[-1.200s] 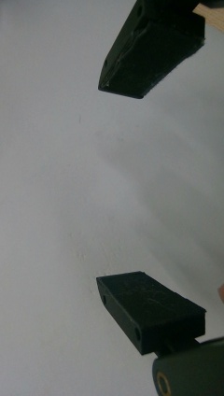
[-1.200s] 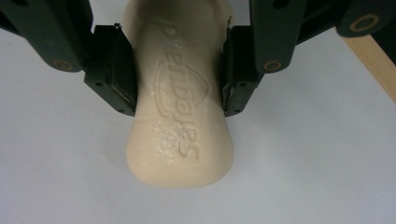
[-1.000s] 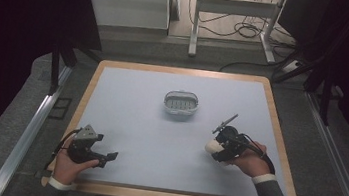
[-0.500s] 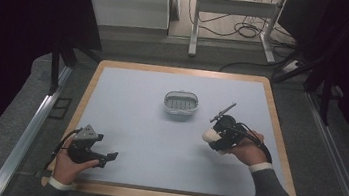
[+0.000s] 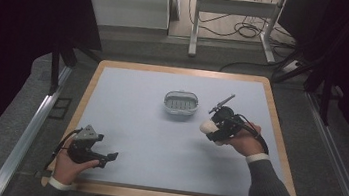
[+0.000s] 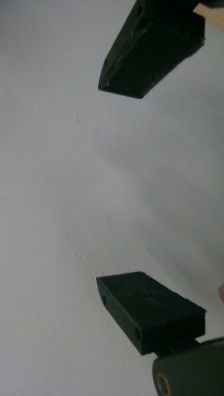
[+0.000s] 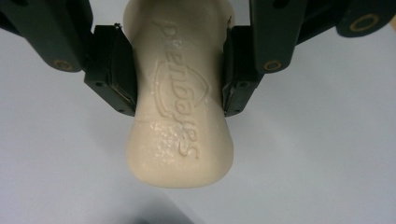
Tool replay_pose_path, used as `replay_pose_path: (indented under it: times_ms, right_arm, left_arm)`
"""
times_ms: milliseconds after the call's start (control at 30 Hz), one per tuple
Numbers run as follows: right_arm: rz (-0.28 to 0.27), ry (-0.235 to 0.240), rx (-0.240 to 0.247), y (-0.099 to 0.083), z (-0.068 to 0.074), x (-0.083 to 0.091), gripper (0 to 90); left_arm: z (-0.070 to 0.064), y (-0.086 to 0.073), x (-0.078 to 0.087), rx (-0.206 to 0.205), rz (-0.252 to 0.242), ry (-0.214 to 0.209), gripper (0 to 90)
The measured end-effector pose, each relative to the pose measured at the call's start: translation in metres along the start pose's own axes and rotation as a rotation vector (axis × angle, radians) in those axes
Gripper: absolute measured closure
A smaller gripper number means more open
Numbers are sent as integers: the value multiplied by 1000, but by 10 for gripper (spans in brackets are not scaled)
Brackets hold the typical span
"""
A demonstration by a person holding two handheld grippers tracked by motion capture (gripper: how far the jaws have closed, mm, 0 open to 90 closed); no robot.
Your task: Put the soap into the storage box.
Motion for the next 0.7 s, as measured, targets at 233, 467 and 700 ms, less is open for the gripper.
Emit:
replay_pose_path:
  times_ms: [233,467,700]
  right_arm:
    - [-14,-19,-1,7,-8,-1,492]
    - [-29,-19,0,15,-14,-1,492]
    - [-41,-5,-1,25,-18,-1,492]
  left_arm:
    - [-1,-1,-2,-4,5,-2,77]
    - [0,0,-1,-1,2,-1,77]
    - [-1,-1,-2,-4,6,-2,77]
Point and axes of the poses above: each handheld gripper's, and its own axes: x roughly backward along the jaws, y roughly out of its top, z roughly to its left, the point moved 10 cm from there along -x, roughly forward along the jaws, and after that the axes turned 5 degrees about y, right-handed, at the moved point
